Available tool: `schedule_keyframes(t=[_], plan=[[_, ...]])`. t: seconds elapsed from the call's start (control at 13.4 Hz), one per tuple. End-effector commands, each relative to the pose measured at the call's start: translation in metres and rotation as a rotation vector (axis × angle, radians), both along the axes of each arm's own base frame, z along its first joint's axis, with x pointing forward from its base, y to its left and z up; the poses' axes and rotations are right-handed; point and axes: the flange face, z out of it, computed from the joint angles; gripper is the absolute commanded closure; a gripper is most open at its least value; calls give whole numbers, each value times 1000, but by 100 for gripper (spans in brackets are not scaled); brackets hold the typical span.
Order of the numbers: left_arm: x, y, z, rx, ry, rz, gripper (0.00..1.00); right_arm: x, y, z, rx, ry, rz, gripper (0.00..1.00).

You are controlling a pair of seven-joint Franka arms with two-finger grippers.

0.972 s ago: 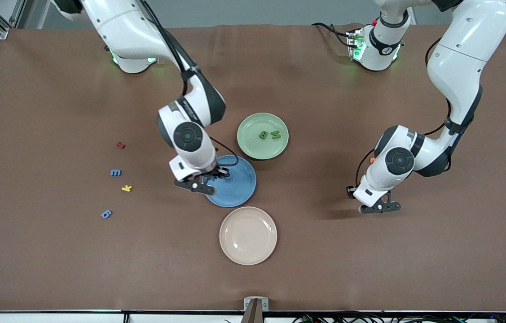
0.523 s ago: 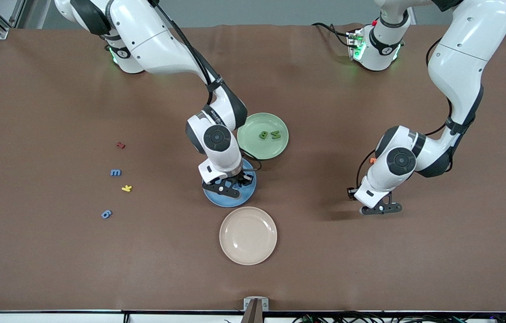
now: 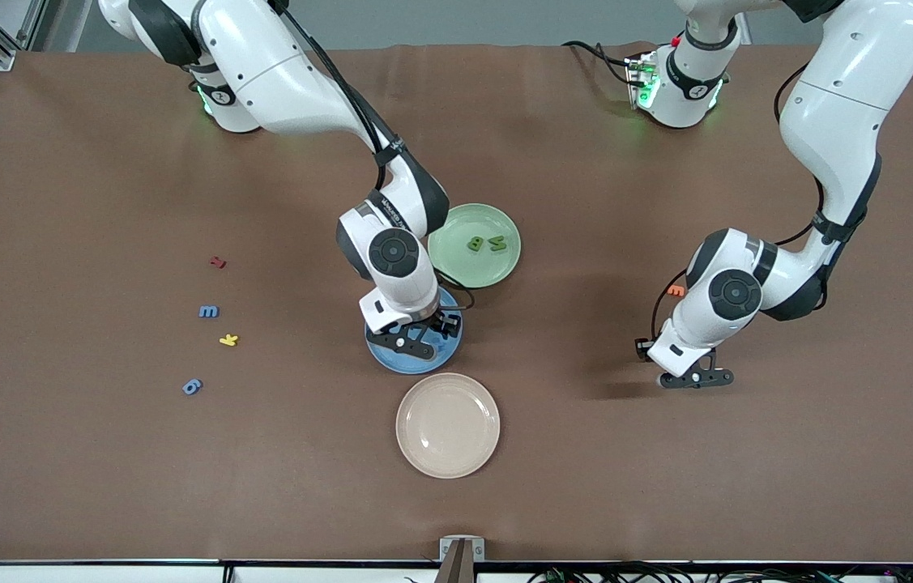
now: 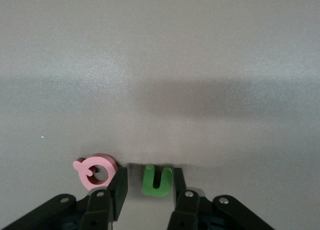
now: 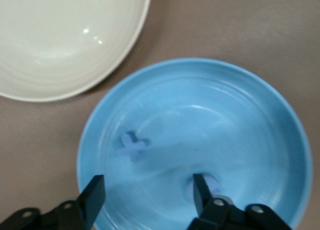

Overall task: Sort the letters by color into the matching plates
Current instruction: 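Lift the green u with the left gripper while the right gripper withdraws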

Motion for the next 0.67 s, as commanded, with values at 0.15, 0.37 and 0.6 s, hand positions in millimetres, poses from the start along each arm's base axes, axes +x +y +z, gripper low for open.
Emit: schedule_keyframes(t=[0.15,0.37,0.6], plan=[[-2,-5,0,-8,12,-3,56,14,-100,137,-46,153,108,0],[-4,-8,-1,-9,14,-13,58,30,-206,171,-12,197,217,0],[-4,-7,-5,-10,18,-21,72,49,-320,164,31,212,314,0]])
